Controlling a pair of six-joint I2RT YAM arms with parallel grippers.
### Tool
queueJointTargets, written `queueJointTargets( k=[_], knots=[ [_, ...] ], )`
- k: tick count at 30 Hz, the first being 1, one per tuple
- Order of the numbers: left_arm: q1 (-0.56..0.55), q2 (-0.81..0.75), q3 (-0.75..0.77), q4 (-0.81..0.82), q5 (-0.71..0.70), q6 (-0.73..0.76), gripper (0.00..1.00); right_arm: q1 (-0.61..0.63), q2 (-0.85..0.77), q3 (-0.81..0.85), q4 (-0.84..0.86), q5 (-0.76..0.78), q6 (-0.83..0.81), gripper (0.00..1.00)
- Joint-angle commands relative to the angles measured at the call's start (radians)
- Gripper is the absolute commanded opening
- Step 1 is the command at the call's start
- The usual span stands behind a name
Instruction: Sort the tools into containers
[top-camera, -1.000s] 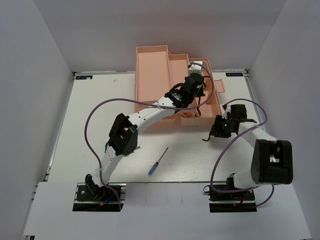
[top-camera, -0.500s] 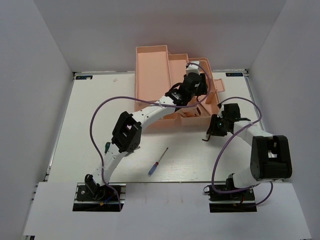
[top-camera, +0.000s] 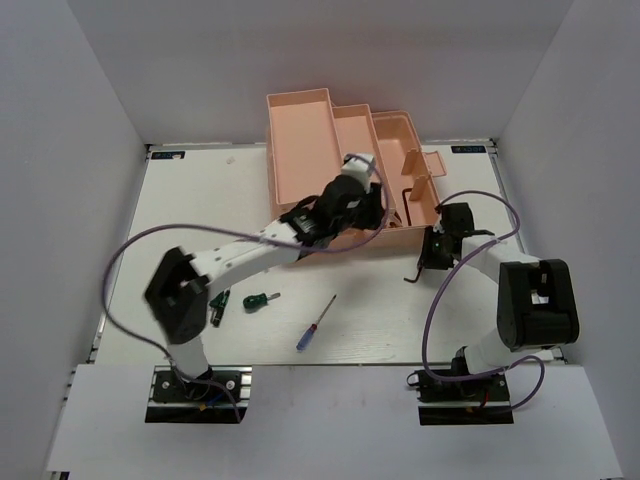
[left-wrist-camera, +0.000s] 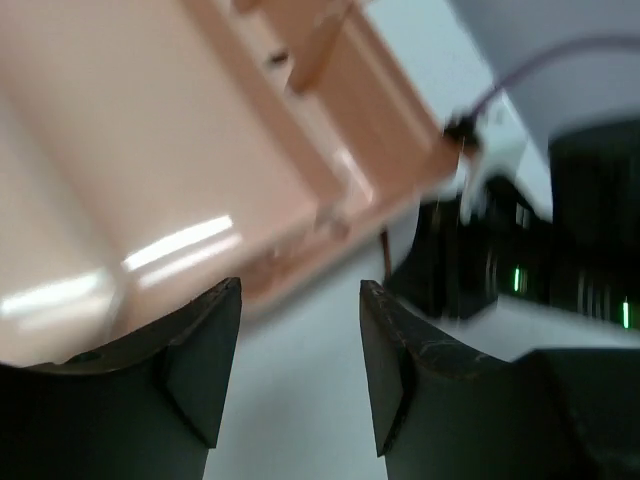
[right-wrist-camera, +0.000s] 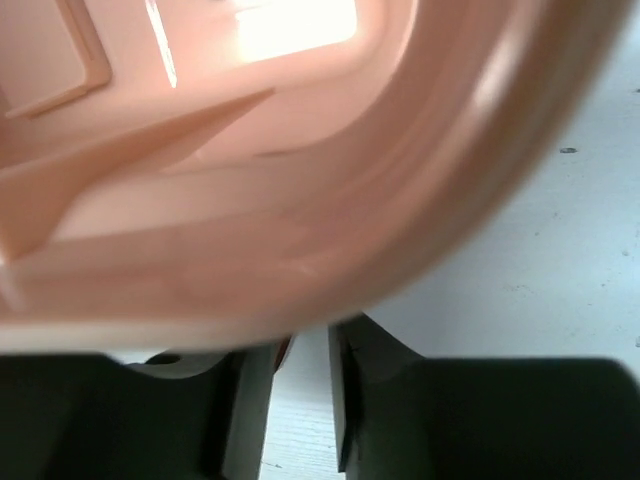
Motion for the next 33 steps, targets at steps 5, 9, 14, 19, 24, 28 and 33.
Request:
queueJointTargets(
  k=[5,9,14,19,24,28,33],
  knots=[
    [-0.031,-0.532,-0.593,-0.001,-0.004,0.031,0.56,0.014,0.003,-0.051,-0.1,0.047,0.017,0.0],
    [-0.065,-0.674,-0.734,-0.109,0.005,0.007,0.52,0.011,-0.081,-0.059,-0.164,0.019,-0.013,0.0],
    [-0.1,-0.712,-0.853,-0.131,0.077,0.016,0.55,0.007,-0.189,-0.022,-0.313,-0.154,-0.151,0.0],
    [-0.146,-0.611,-0.853,-0.159,0.126,0.056,0.61,0.007,-0.289,0.07,-0.529,-0.39,-0.311,0.0],
    [-0.184,-0.518,-0.83,-0.139,0.126,0.066,0.63,0.008,-0.362,0.158,-0.588,-0.394,-0.377,0.0],
    [-0.218,-0.453,-0.794,-0.18,0.076,0.066,0.64,0.005,-0.389,0.268,-0.588,-0.34,-0.409,0.0],
    [-0.227,-0.398,-0.78,-0.215,0.01,0.045,0.64,0.005,-0.326,0.349,-0.5,-0.254,-0.405,0.0]
  ],
)
